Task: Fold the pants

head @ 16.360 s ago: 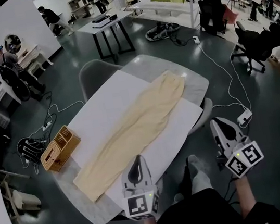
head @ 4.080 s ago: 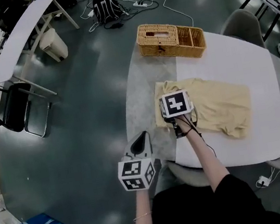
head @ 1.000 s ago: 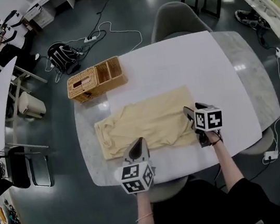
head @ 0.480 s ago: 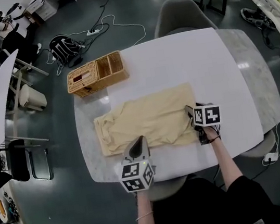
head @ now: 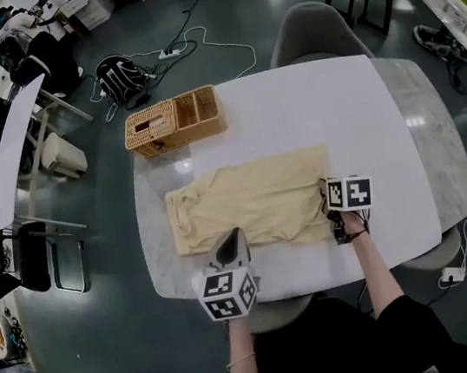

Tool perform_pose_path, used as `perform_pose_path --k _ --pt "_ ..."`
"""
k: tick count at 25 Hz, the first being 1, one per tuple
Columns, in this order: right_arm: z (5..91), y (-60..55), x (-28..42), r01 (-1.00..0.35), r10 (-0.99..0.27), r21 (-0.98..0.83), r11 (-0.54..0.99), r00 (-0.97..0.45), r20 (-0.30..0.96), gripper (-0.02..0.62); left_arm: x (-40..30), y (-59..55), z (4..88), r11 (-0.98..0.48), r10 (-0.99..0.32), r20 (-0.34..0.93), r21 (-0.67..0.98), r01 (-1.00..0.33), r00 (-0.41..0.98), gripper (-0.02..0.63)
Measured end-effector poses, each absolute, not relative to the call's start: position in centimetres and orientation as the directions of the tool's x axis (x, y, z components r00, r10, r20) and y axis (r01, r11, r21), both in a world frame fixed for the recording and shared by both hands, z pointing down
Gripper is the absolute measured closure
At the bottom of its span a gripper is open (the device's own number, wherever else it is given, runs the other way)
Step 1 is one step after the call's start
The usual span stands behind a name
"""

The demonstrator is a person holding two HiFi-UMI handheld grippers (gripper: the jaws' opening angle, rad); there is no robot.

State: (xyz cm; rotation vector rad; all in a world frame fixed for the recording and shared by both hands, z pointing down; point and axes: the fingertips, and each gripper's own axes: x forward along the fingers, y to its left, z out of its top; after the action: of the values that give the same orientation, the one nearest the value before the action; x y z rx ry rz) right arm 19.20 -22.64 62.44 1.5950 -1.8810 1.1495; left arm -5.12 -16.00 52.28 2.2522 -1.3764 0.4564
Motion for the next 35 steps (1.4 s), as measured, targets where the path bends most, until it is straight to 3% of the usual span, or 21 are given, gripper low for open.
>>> perform_pose_path --k 23,35 --pt "52.6 -22.1 12.7 -0.896 -0.642 -0.424 0.134 -0.404 0.651 0.565 -13.1 -12.9 48.8 -0.285 -0.837 0.43 0.184 -0.941 0.338 0.598" --pt "49.9 -21.9 6.8 -0.911 -0.658 -0.401 0.097 -0.361 0.661 0.565 -19.2 -13.6 48.1 -0.322 -0.83 0.41 0.202 -0.925 0.379 0.598"
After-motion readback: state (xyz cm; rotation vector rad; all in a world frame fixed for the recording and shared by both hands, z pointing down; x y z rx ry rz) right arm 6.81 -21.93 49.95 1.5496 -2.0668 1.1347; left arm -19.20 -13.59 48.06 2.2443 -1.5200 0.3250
